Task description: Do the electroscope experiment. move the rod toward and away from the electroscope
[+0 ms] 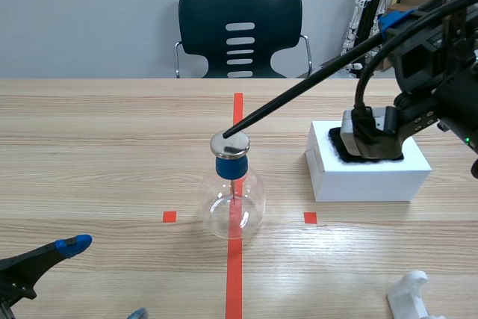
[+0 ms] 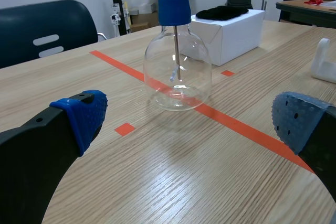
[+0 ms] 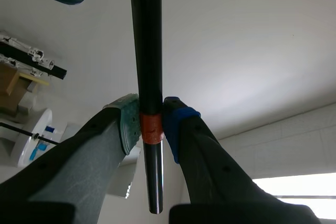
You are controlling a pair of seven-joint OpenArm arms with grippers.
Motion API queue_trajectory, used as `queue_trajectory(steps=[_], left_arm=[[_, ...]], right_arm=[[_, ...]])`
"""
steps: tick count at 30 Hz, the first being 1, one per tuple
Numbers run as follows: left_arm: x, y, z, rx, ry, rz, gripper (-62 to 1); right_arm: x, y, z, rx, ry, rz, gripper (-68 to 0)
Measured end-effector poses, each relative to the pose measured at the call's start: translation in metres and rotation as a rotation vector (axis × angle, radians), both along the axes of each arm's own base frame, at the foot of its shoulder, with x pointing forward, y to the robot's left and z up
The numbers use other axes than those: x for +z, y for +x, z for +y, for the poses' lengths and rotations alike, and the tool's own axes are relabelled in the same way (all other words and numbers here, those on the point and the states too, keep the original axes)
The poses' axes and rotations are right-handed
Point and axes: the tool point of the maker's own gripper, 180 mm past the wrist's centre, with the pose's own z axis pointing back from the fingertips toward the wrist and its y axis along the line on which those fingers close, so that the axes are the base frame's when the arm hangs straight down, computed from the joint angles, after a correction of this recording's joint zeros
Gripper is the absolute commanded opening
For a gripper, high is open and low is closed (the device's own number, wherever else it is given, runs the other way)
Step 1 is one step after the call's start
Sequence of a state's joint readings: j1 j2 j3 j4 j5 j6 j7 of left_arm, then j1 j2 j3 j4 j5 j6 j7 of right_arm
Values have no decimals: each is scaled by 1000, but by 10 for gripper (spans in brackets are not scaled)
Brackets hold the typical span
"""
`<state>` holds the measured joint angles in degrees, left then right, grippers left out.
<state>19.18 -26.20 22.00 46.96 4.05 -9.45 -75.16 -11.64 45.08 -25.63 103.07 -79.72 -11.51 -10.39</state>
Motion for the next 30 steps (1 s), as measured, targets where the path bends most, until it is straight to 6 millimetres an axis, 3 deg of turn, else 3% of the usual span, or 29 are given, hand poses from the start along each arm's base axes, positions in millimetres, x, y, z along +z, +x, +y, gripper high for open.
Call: queue_trajectory(steps=[30], left_arm=[[0,0,0,0,0,0,14]], right_arm=[[4,-1,2,14,13,-18,-665]])
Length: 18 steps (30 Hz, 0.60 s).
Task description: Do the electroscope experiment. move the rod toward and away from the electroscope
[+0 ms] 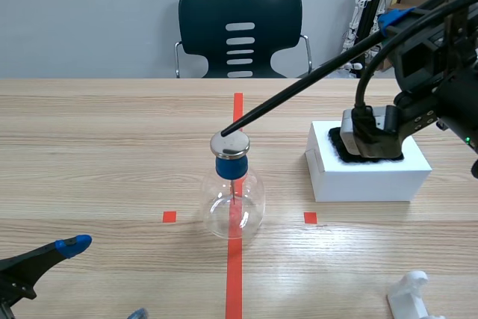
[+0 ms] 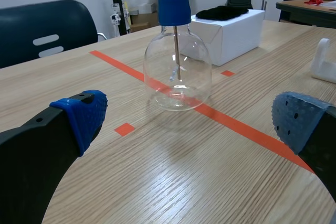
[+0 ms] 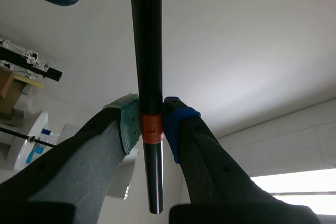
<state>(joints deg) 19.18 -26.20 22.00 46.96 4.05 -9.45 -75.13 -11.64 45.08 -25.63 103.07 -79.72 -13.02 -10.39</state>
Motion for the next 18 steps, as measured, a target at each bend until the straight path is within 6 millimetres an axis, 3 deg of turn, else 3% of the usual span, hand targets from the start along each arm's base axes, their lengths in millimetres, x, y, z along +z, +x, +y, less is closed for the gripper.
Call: queue_trajectory(steps=[12,18], left_arm=[[0,0,0,0,0,0,14],[0,0,0,0,0,0,14]], right_arm=[[0,1,-2,-8,39,16,-665],[8,3,-12,-47,113,29,-665]])
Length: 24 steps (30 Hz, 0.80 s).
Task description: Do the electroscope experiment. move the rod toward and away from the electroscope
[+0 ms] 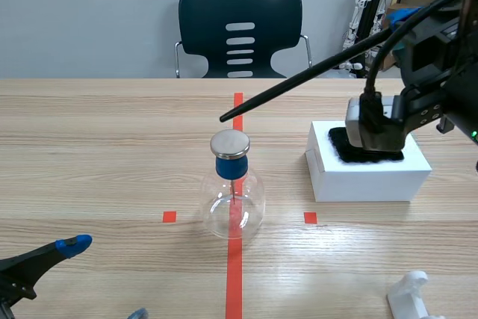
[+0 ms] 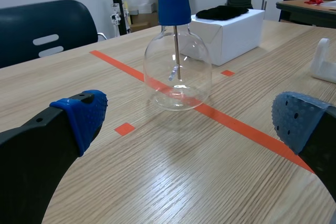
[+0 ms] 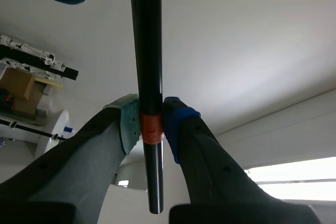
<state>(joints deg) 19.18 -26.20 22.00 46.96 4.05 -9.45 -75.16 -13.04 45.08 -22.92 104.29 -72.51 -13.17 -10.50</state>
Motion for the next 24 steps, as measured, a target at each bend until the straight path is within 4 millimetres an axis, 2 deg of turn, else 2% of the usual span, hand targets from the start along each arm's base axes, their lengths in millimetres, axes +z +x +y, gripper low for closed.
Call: queue_trajectory(steps=[8,14,18,24], left_arm=[[0,0,0,0,0,0,14],[0,0,0,0,0,0,14],[0,0,0,0,0,0,14],[0,0,0,0,0,0,14]], right_arm=[[49,-14,-12,-25,129,-58,-665],[68,-31,-28,-59,219,-45,-665],[66,-44,-42,-91,241,-27,-665],[37,-71,-61,-154,289,80,-665]])
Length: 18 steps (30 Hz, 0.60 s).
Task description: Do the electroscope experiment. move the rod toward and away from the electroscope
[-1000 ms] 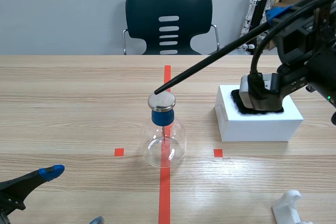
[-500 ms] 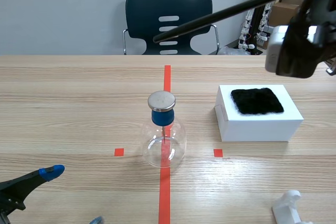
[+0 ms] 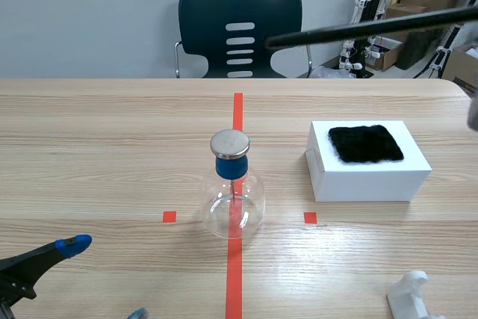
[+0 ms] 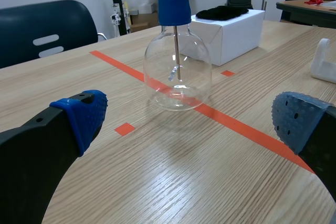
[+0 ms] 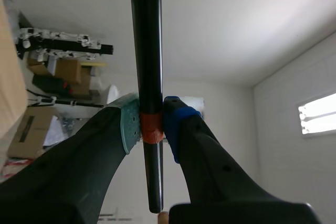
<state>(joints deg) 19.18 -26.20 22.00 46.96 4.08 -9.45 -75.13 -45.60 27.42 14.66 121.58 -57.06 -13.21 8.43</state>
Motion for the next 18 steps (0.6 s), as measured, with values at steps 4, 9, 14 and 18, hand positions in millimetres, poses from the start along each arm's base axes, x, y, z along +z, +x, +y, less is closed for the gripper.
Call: queue_trajectory(steps=[4,9,14,18], left_arm=[[0,0,0,0,0,0,14],[0,0,0,0,0,0,14],[0,0,0,0,0,0,14],[0,0,0,0,0,0,14]], right_arm=[[-11,-25,-2,-5,39,20,-665],[-32,-56,8,1,89,89,-665],[-37,-78,18,8,105,94,-665],[-43,-93,26,26,122,129,-665]])
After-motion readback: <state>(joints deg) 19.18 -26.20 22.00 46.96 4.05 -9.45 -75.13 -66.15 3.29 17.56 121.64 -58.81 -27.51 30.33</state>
